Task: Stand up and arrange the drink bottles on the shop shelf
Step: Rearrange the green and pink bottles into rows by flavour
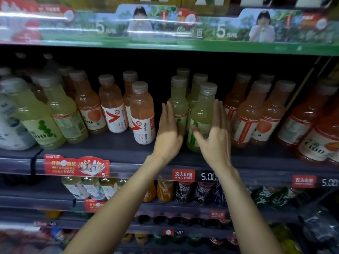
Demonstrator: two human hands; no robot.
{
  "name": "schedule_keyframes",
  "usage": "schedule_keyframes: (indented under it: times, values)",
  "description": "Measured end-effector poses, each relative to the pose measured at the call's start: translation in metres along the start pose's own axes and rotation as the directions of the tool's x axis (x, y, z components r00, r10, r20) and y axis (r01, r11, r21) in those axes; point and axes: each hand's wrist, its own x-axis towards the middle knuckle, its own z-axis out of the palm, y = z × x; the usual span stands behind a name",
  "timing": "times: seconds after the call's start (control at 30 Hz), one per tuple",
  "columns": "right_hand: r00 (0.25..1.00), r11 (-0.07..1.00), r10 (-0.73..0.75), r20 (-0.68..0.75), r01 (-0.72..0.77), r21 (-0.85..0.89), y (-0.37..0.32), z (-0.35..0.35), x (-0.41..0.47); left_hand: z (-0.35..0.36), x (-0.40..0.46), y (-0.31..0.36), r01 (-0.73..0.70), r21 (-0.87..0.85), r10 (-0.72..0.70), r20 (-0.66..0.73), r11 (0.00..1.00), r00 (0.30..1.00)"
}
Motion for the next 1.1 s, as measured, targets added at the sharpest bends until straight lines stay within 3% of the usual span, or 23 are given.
schedule_keyframes:
  times: [0.2, 0.37, 0.5, 0.63, 0.87, 1.0, 1.1]
  values:
    - [0.973, 0.984, -0.174, -0.149, 0.169, -0.05, -0.001, -0.01, -0.023, -0.033, -0.032, 0.006, -0.125, 0.198, 0.148, -0.104, 0.972, 0.984]
    - [0.947, 0.936, -0.314, -0.072, 0.321, 0.146, -0.032, 0.0, -0.034, -0.099, -0.073, -0.018, -0.206, 0.334, 0.29, -0.226, 0.92, 0.93]
    - [0.94, 0.912, -0.333, 0.072, 0.302, 0.276, -0.071, 0.023, -0.037, -0.15, -0.09, -0.06, -0.115, 0.366, 0.27, -0.408, 0.924, 0.872]
    - [0.924, 0.894, -0.366, 0.113, 0.315, 0.32, -0.103, 0.051, -0.031, -0.193, -0.084, -0.11, 0.119, 0.328, 0.097, -0.572, 0.937, 0.815]
    - [0.894, 0.896, -0.337, 0.294, 0.209, 0.392, -0.186, 0.129, -0.013, -0.246, -0.066, -0.169, 0.271, 0.249, -0.088, -0.563, 0.93, 0.822]
    - [0.902, 0.908, -0.222, 0.371, 0.053, 0.415, -0.234, 0.171, 0.013, -0.259, -0.05, -0.179, 0.219, 0.237, -0.084, -0.476, 0.946, 0.875]
    - [0.919, 0.95, -0.085, 0.385, -0.041, 0.31, -0.261, 0.198, 0.037, -0.265, -0.037, -0.182, 0.196, 0.247, -0.066, -0.454, 0.949, 0.889]
